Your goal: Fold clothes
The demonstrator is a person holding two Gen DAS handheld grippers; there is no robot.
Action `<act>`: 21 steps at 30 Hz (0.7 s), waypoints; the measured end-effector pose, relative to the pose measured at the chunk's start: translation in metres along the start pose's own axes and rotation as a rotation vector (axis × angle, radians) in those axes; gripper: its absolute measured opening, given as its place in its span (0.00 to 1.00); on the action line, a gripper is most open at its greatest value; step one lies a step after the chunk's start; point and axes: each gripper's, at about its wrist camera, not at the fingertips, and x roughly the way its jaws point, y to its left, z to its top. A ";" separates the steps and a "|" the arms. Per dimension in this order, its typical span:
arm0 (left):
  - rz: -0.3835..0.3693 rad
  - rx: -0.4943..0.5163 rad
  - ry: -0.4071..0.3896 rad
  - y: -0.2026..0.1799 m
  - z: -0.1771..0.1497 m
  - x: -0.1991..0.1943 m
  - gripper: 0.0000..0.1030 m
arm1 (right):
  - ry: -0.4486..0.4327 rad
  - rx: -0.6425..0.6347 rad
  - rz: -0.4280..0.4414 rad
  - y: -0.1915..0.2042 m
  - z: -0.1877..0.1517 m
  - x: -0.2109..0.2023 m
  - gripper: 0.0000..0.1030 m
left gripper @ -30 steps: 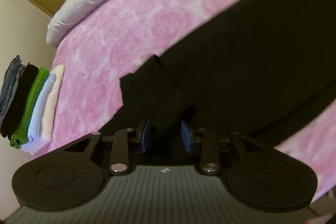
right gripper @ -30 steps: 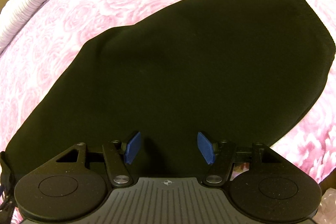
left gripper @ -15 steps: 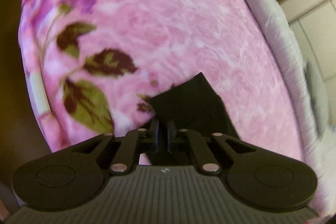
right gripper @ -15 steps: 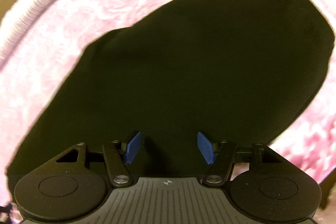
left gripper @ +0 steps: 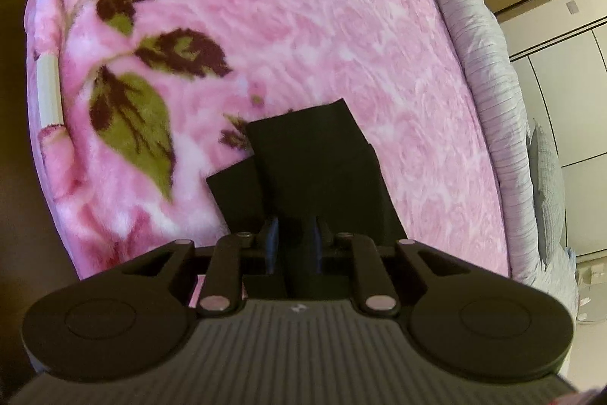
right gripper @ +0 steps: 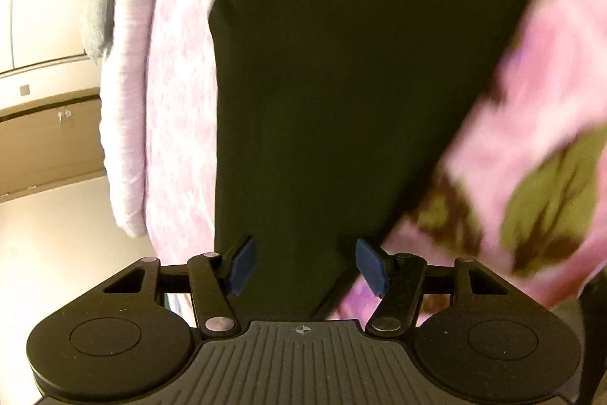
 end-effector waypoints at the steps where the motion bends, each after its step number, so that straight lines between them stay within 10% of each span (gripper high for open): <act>1: -0.001 -0.001 0.003 0.000 0.000 0.000 0.13 | 0.010 0.012 0.005 -0.001 -0.003 0.003 0.61; 16: -0.022 -0.004 0.028 0.007 -0.001 0.004 0.13 | -0.035 0.068 -0.003 -0.011 0.007 0.004 0.48; 19: -0.033 -0.014 0.023 0.009 0.002 0.006 0.13 | -0.042 0.034 0.005 -0.008 0.007 0.001 0.21; 21: -0.036 -0.028 0.020 0.010 0.006 0.007 0.13 | -0.046 -0.001 -0.006 -0.004 0.006 -0.003 0.20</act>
